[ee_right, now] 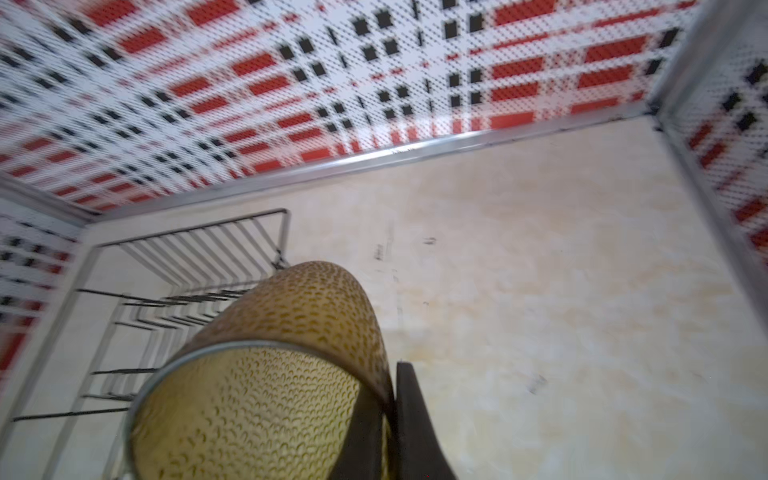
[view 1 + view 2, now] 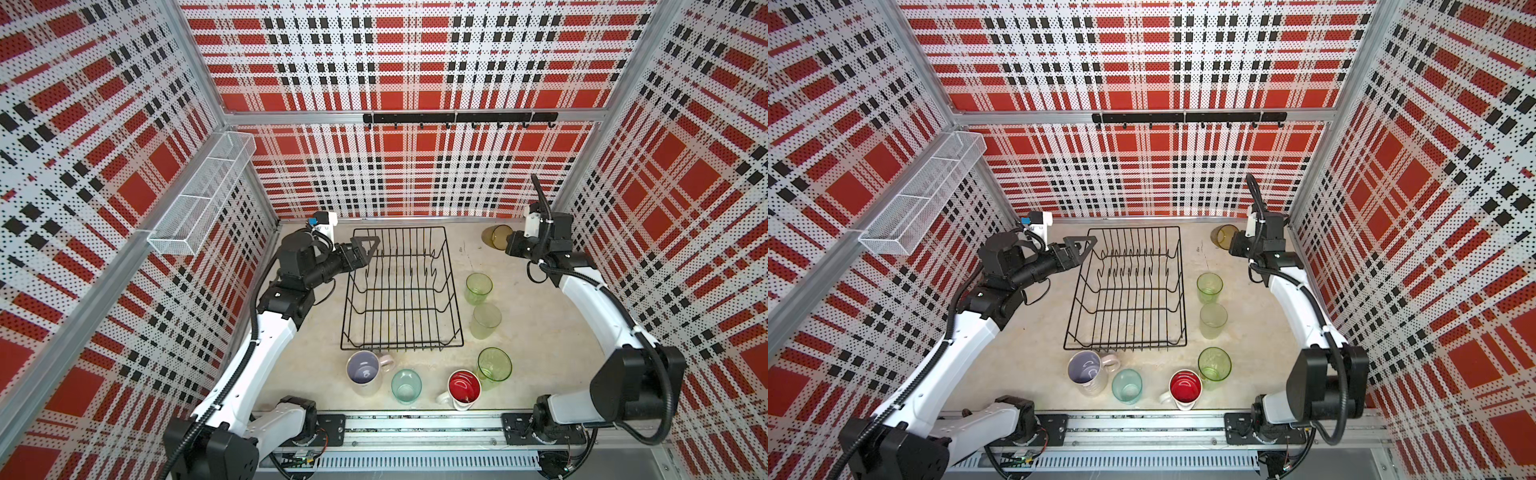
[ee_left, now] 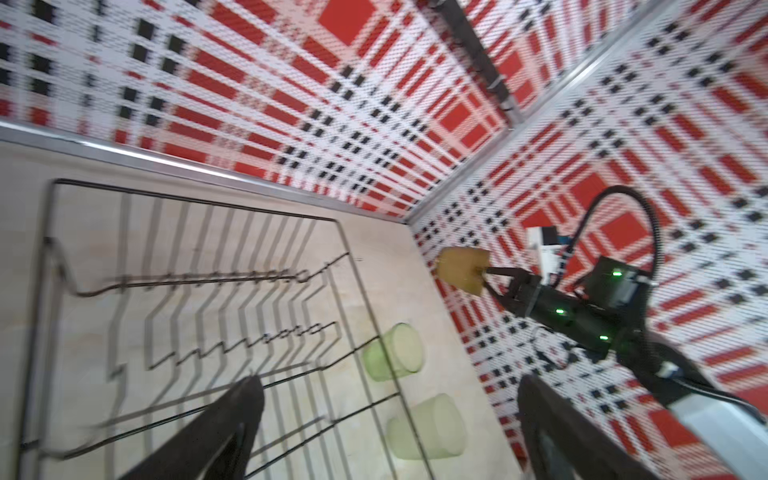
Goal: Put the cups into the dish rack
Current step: 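Lift the amber glass with the right gripper toward the left gripper, then grasp the amber glass with the left gripper while the right gripper releases it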
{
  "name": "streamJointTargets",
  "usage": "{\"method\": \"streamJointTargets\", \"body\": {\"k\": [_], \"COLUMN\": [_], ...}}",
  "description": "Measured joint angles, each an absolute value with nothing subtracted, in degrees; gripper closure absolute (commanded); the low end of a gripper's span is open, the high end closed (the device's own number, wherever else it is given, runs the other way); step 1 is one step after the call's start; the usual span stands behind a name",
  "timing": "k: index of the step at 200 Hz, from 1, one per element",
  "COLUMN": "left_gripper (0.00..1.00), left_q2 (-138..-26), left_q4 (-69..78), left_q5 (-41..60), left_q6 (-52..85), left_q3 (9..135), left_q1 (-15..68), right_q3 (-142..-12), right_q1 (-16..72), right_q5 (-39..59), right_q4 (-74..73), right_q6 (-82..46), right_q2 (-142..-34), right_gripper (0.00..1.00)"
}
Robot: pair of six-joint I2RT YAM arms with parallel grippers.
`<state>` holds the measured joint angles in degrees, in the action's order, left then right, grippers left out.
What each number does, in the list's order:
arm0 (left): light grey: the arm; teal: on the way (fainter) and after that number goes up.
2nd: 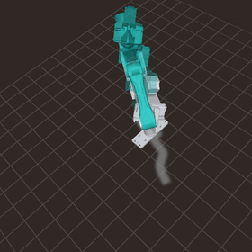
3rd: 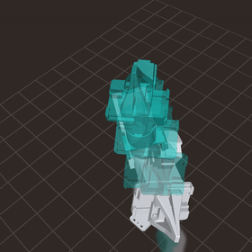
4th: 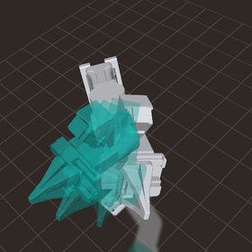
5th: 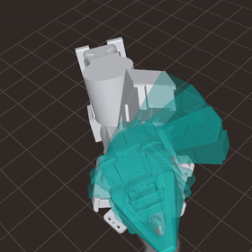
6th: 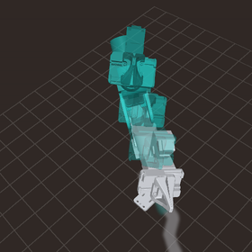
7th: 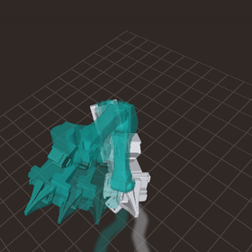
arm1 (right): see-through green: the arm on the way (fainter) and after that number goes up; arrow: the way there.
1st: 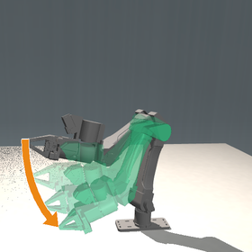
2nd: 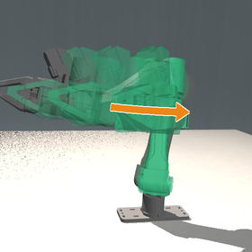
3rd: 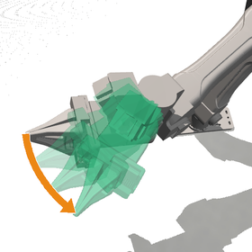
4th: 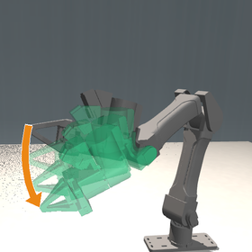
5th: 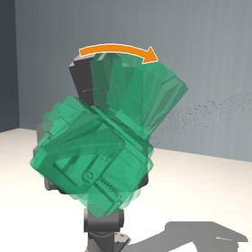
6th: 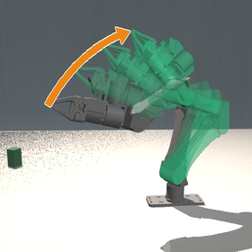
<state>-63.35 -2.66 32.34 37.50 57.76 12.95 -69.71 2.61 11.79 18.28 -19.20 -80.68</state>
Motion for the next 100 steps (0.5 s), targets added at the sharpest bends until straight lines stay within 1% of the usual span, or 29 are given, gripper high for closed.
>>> {"method": "streamJointTargets", "body": {"k": [36, 56, 100], "left_gripper": [0.02, 0.02, 0.02], "left_q2": [-63.22, -63.4, -66.13], "left_q4": [7.4, 11.0, 15.92], "left_q5": [38.74, 40.12, 42.61], "left_q6": [43.83, 45.54, 46.76], "left_q3": [55.59, 55.59, 55.61], "left_q1": [14.17, 15.86, 20.12], "right_q3": [-64.75, -64.2, -64.47], "right_q1": [3.22, 4.84, 11.92], "right_q5": [27.59, 32.86, 43.0], "right_q4": [8.6, 6.79, 4.69], "right_q6": [-25.93, -27.66, -29.26], "right_q2": [-77.87, -77.23, -75.07], "right_gripper": [1.0, 1.0, 1.0]}}
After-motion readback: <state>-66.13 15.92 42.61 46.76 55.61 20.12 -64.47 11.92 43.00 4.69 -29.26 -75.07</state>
